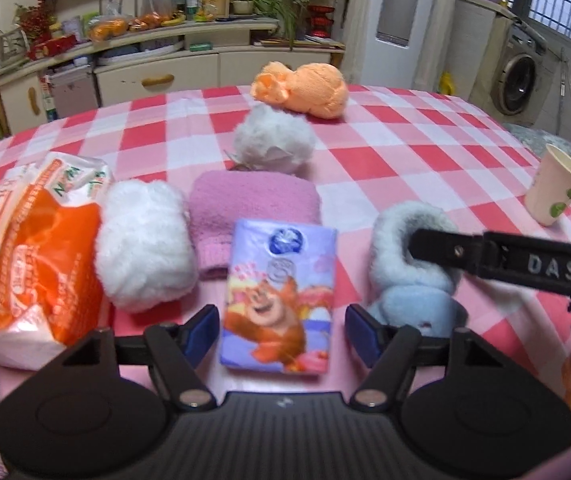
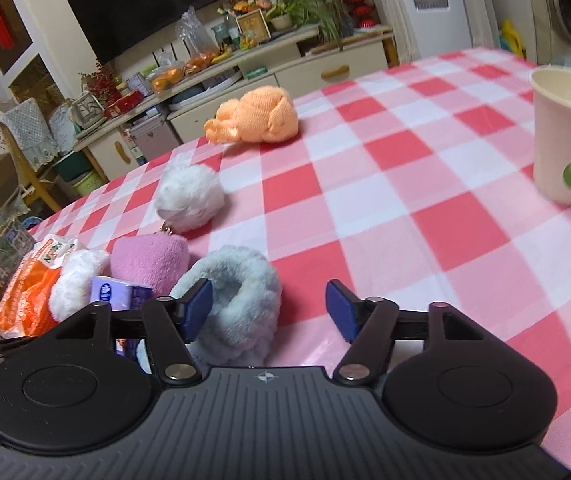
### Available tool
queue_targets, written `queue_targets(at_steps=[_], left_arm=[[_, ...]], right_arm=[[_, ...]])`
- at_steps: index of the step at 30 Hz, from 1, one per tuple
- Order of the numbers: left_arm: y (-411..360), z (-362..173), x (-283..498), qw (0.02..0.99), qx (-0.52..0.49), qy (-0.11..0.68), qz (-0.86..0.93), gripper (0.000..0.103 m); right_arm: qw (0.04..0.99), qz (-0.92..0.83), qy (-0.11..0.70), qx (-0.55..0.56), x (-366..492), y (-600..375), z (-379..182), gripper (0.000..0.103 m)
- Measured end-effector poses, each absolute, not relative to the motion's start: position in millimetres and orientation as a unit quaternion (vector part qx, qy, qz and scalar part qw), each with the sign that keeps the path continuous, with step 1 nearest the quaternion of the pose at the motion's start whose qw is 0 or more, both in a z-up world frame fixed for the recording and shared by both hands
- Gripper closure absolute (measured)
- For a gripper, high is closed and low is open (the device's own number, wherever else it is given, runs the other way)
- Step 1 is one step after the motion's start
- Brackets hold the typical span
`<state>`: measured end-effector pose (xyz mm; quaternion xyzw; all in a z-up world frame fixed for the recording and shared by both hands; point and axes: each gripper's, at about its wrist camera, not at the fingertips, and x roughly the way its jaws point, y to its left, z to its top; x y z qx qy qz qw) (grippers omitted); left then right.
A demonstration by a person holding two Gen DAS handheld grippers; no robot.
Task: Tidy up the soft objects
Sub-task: 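Grasp the bear-print tissue pack with the left tool while the right tool grasps the light blue fuzzy ring, then carry the tissue pack and blue fuzzy ring over the cardboard box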
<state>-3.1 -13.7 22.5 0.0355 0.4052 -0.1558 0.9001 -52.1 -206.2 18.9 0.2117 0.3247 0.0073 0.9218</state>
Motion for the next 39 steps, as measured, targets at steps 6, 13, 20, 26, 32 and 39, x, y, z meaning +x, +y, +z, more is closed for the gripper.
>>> queue_targets(at_steps=[6, 13, 20, 26, 32, 39], left_arm=[[-12, 20, 3, 0.903, 0.034, 0.405, -0.140, 0.044], [-13, 21, 2, 0.904, 0.035, 0.403, -0.135, 0.051], [-9, 21, -4, 0.904, 0.032, 0.405, -0.134, 0.052], [3, 24, -9, 0.902, 0.012, 0.411, -0.132, 0.052], [13, 35, -16, 0.905, -0.002, 0.402, -0.138, 0.052], [27, 50, -24, 0.910, -0.020, 0.388, -0.146, 0.052]], right_arm=[[0.914, 0.015, 0.334, 0.228, -49, -204, 12, 0.021], [0.921, 0.017, 0.334, 0.200, -46, -195, 13, 0.044], [0.931, 0.030, 0.328, 0.159, -43, -182, 14, 0.071], [0.939, 0.028, 0.313, 0.139, -46, -175, 17, 0.079], [0.948, 0.022, 0.288, 0.131, -54, -172, 23, 0.081], [0.958, 0.010, 0.259, 0.120, -67, -165, 31, 0.082]])
